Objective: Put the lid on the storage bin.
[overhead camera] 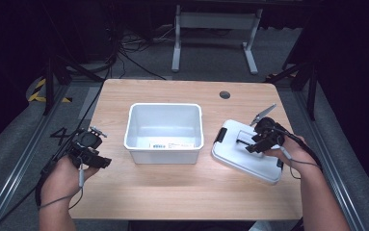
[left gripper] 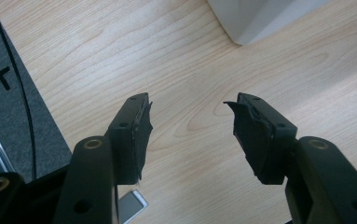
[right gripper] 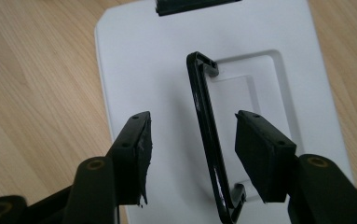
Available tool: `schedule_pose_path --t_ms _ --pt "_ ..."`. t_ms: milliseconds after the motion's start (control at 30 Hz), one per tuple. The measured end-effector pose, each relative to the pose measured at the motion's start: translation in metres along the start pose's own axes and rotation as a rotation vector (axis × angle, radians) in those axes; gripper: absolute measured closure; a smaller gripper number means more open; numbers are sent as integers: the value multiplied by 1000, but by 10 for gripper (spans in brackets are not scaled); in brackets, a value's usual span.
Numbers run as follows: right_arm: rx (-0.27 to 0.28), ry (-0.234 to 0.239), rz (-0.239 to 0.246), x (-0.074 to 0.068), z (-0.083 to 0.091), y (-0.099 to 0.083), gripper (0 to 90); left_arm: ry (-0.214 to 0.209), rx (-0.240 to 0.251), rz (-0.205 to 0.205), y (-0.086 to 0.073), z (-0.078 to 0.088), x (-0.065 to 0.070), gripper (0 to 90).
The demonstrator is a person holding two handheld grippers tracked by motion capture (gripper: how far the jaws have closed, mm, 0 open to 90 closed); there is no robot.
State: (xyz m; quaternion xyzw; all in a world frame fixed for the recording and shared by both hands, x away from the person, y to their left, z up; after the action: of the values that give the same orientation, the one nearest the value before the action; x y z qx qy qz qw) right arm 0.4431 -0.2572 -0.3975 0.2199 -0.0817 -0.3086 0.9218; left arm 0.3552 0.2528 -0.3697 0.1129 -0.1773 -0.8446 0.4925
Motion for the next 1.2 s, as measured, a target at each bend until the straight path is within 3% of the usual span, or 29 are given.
schedule_pose_path --t_ms 33,100,233,467,600,733,900,1200 --pt "-13 2 1 0 -4 0 472 -3 -2 9 0 0 1 467" --pt "-30 -7 9 2 -10 -1 486 0 -8 -17 0 -1 0 466" --pt "-80 -15 -6 7 -23 -5 522 -12 -12 -10 0 -3 1 470" --pt "-109 -37 10 9 -32 -7 603 -11 -19 -4 0 -3 1 472" --pt "-110 -45 17 10 -32 -7 666 -11 -16 -5 0 -3 1 472" --pt "-100 -90 42 9 -28 -6 785 -26 -9 -15 0 -4 2 472" --pt "-89 -136 74 9 -27 -5 806 -25 -6 -22 1 -3 2 474" --pt "-71 -150 95 10 -23 -5 832 -26 -5 -27 1 -2 1 476"
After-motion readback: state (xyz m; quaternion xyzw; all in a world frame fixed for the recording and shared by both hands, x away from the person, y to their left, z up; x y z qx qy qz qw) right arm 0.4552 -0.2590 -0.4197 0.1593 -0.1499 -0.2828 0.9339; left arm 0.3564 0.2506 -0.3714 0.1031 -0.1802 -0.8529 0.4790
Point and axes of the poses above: each handheld gripper's, and its own axes: z roughly backward along the jaws, y roughly out of its top, x roughly to its right, the point moved 2 cm from there along -z, roughly forward along the jaws, and after that the axes turned 6 degrees about x, right-handed, at the moved point
